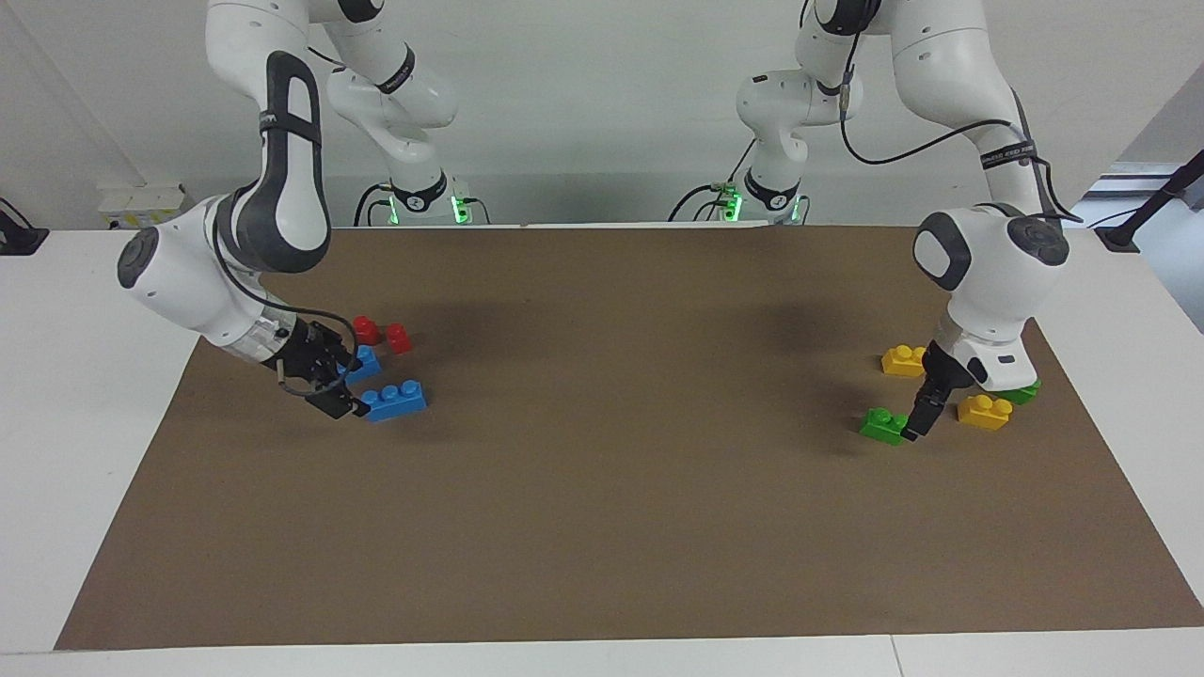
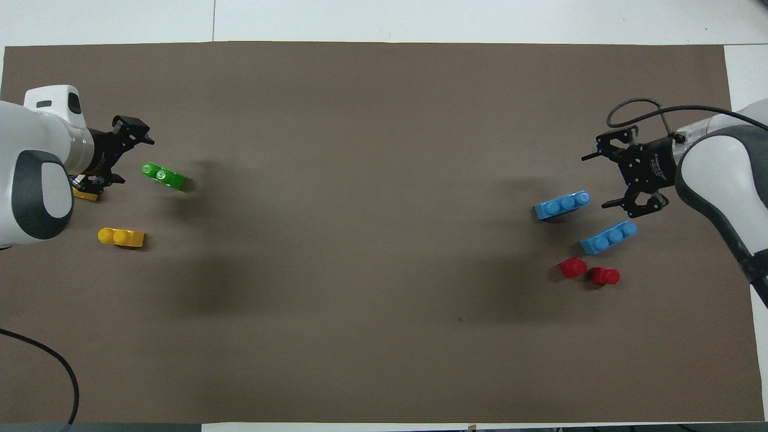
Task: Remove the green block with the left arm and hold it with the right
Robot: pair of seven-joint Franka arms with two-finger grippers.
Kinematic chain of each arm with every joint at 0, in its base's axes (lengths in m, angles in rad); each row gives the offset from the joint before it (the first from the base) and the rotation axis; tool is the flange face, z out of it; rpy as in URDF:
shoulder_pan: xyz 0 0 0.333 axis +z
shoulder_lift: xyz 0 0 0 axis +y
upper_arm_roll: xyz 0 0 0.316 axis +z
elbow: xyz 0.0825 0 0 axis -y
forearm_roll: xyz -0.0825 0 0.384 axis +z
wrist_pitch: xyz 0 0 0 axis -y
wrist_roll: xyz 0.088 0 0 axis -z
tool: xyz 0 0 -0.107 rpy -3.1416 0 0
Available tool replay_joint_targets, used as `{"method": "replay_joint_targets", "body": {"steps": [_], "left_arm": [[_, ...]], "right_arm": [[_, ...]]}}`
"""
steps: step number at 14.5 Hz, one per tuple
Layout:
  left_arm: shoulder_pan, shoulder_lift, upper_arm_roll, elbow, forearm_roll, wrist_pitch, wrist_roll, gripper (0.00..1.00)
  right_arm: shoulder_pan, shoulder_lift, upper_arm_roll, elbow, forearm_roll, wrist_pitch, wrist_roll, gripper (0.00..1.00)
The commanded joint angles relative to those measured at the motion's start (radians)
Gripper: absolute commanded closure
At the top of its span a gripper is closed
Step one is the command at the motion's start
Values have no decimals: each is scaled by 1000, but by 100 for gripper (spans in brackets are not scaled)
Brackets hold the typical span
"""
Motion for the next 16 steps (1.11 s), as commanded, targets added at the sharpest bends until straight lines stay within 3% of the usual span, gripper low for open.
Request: {"method": "replay_joint_targets", "body": {"steps": [1, 4, 7, 10, 16], "left_arm": [[-2, -71, -3, 53, 20, -168, 98, 0], [-3, -116, -10, 139, 20, -323, 250, 0], [-6, -186, -16, 159, 20, -405, 403, 0], [-11, -240, -19, 171, 21, -514, 538, 0], [-26, -317, -28, 171, 54, -624, 716, 0]], "right_arm": [[24, -103, 7, 0, -87, -90, -111, 0], [26, -224, 14, 6, -152, -212, -289, 0], [26, -312, 23, 33, -215, -298, -480, 0], [32, -297, 44, 130, -302, -337, -658, 0], [47, -258, 44, 135, -335, -279, -740, 0]]}}
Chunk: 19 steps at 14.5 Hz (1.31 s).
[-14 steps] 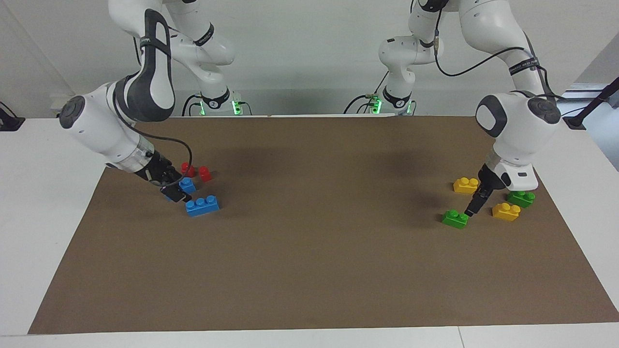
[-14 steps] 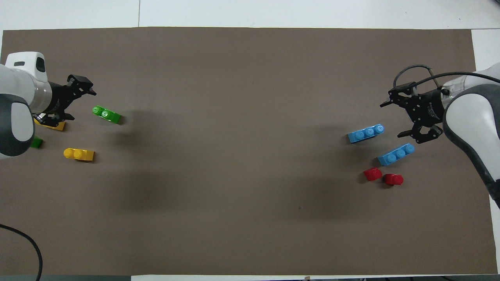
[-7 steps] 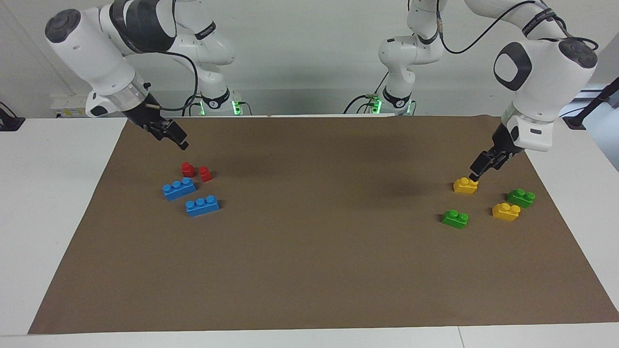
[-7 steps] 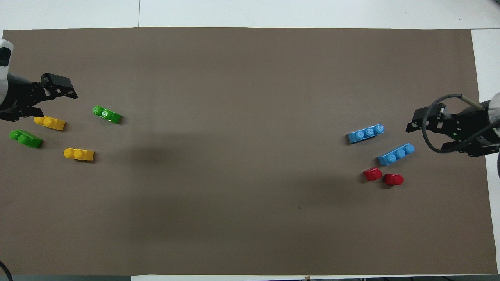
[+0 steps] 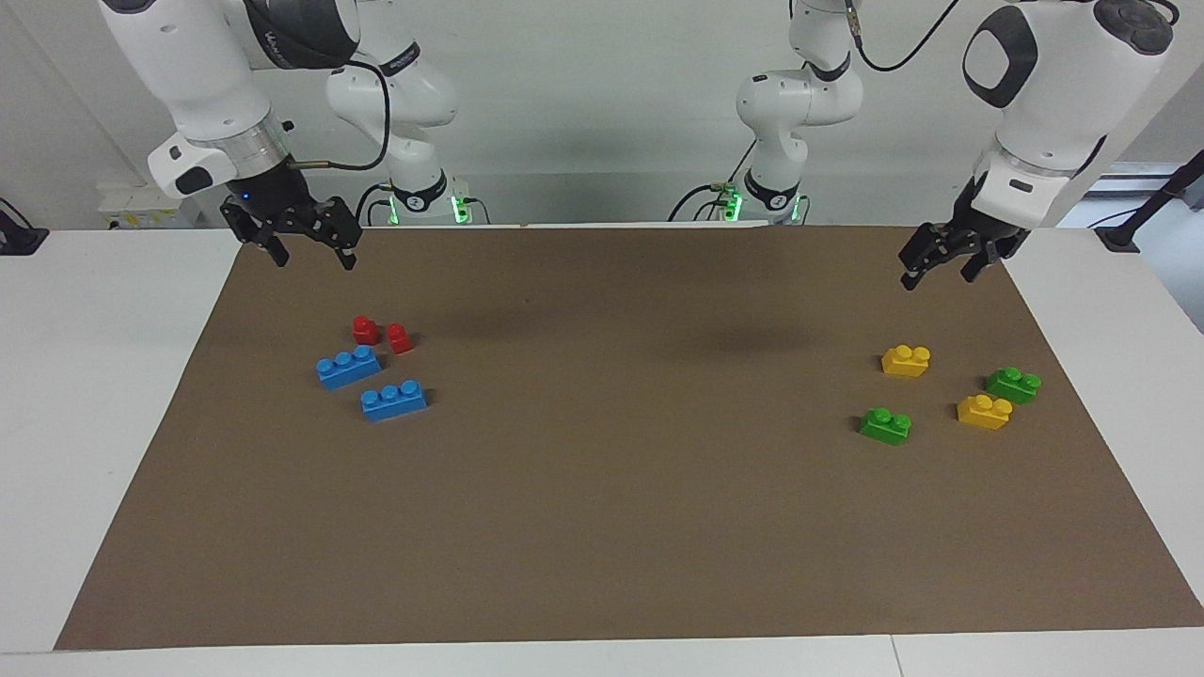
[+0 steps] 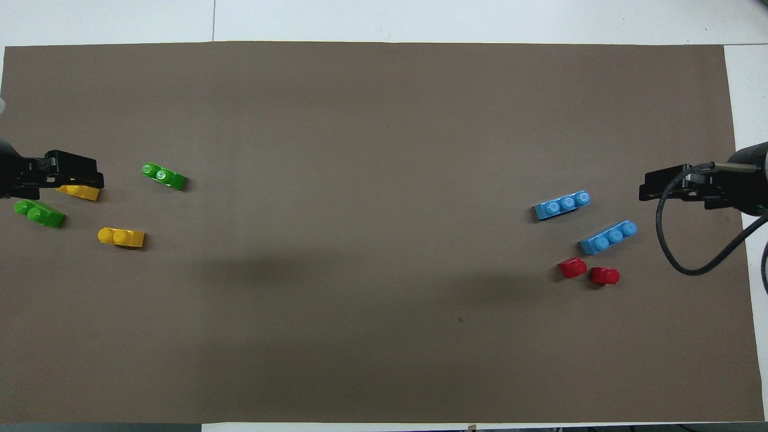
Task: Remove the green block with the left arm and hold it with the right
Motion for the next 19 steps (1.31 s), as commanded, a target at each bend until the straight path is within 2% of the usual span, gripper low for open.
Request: {"method": "replay_joint_targets", "body": {"steps": [1, 7, 12, 19], "left_arm": [[-12, -34, 7, -2, 22, -50, 60, 0], [-15, -60, 4, -66, 22, -24, 53, 0], [-16, -63, 4, -69, 23, -68, 53, 0], [-16, -66, 4, -69, 23, -76, 53, 0]], "right_arm": [[-4, 32, 4, 27, -19, -6, -23, 0], [-3, 18, 4, 14, -19, -25, -26, 0], [-3, 20, 4, 13, -70, -6, -35, 0], [-5, 21, 4, 14, -70, -8, -44, 0]]}}
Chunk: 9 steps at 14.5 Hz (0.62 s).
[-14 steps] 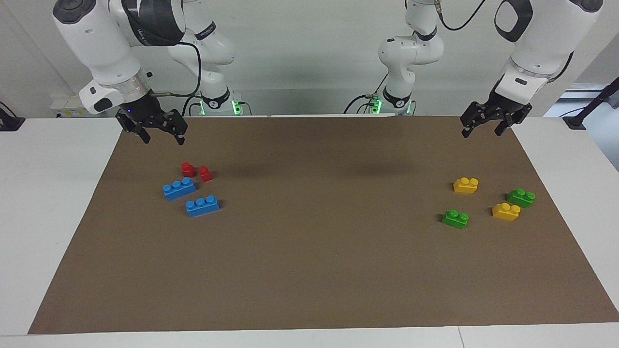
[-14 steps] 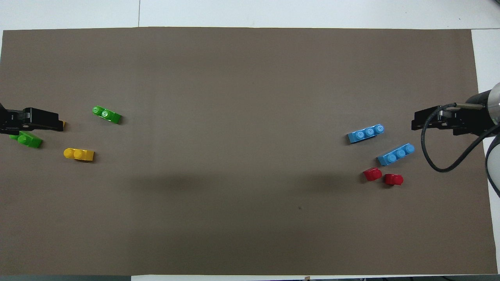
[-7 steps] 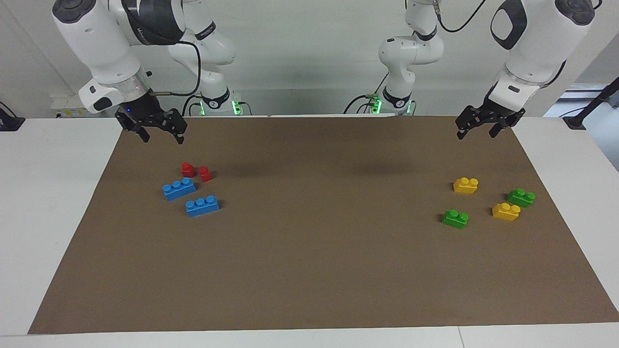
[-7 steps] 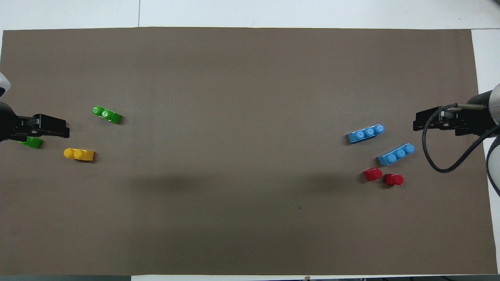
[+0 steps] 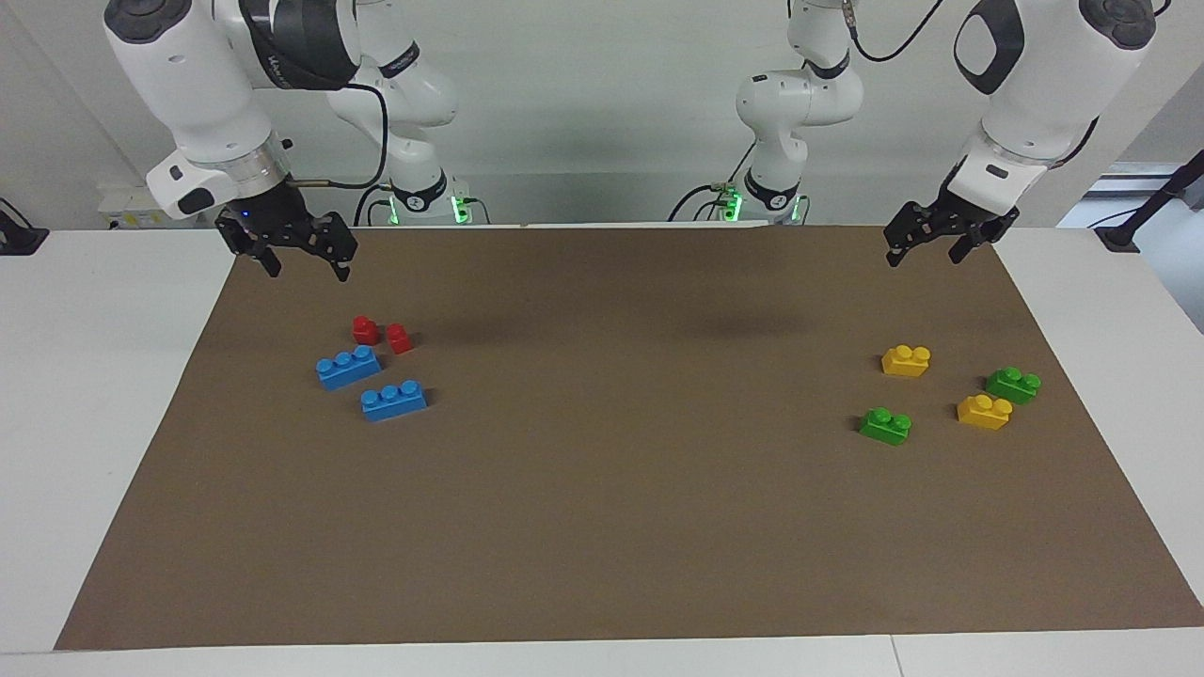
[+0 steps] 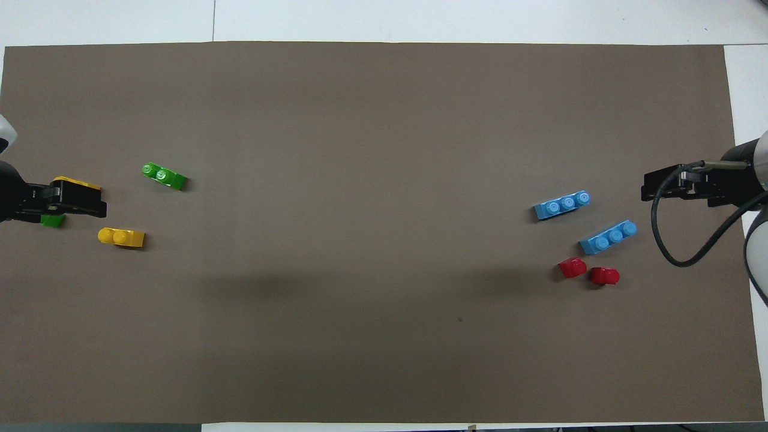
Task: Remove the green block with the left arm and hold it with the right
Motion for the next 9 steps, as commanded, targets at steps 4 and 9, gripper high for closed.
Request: {"method": "replay_joint_targets", "body": {"steps": [4, 9], "left_arm": [[-15, -32, 8, -30, 18, -10, 10, 0], [-15, -32, 8, -30, 18, -11, 10, 0]], "right_arm": [[-7, 1, 4, 9, -19, -6, -28, 0], [-11, 2, 4, 9, -20, -9, -106, 0]]}}
